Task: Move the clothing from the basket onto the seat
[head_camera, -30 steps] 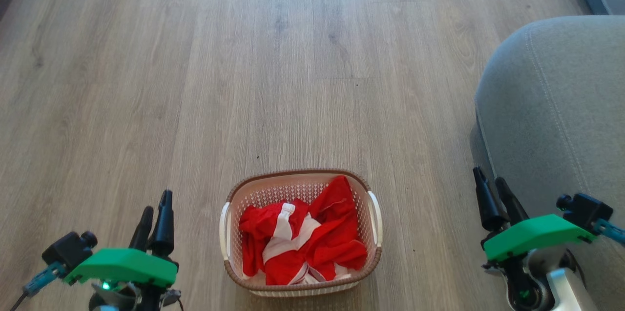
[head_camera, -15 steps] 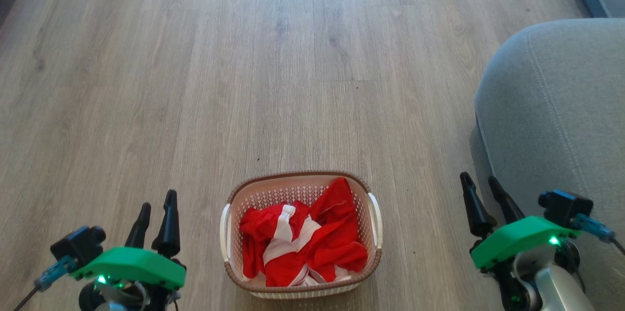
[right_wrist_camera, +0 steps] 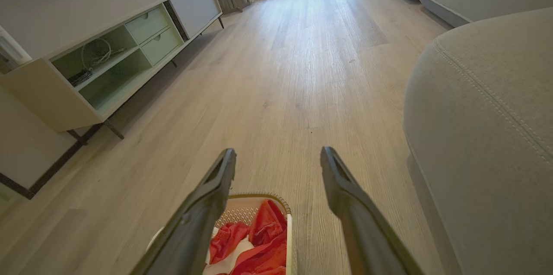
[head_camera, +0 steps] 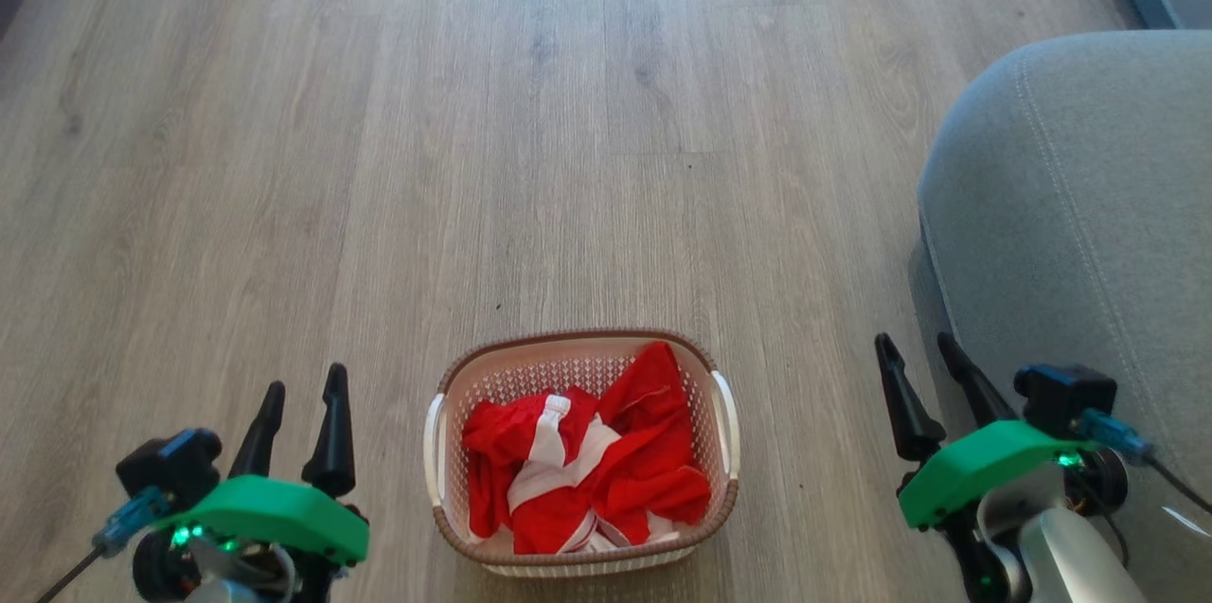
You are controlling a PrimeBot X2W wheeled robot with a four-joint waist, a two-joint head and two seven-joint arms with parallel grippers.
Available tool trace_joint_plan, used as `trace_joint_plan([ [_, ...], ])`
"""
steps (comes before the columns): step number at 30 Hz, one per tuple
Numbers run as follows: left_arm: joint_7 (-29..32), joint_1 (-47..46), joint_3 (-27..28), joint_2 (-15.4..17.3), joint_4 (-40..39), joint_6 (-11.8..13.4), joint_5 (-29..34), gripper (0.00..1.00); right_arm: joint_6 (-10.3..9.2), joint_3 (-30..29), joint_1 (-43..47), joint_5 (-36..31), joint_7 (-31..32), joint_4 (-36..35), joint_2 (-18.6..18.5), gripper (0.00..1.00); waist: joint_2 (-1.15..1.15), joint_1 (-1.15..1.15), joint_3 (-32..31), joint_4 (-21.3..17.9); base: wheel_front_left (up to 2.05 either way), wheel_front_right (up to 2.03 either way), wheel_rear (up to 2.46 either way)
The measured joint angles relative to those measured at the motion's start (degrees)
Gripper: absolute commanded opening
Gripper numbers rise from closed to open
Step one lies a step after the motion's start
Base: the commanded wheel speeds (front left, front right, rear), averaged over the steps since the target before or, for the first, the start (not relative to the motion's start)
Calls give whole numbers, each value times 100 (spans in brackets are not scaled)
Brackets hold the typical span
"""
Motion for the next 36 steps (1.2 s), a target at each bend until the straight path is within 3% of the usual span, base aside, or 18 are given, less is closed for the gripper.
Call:
trace_joint_plan([
  [20,-335,0,21,4,-88,8,1384,100,0,76,-67,-1455,-355,107,-9,100,0,0,11,-25,0,0,0],
  [36,-579,-1,53,5,-59,3,2226,100,0,78,-119,-2138,-613,212,8,100,0,0,42,-37,0,0,0],
])
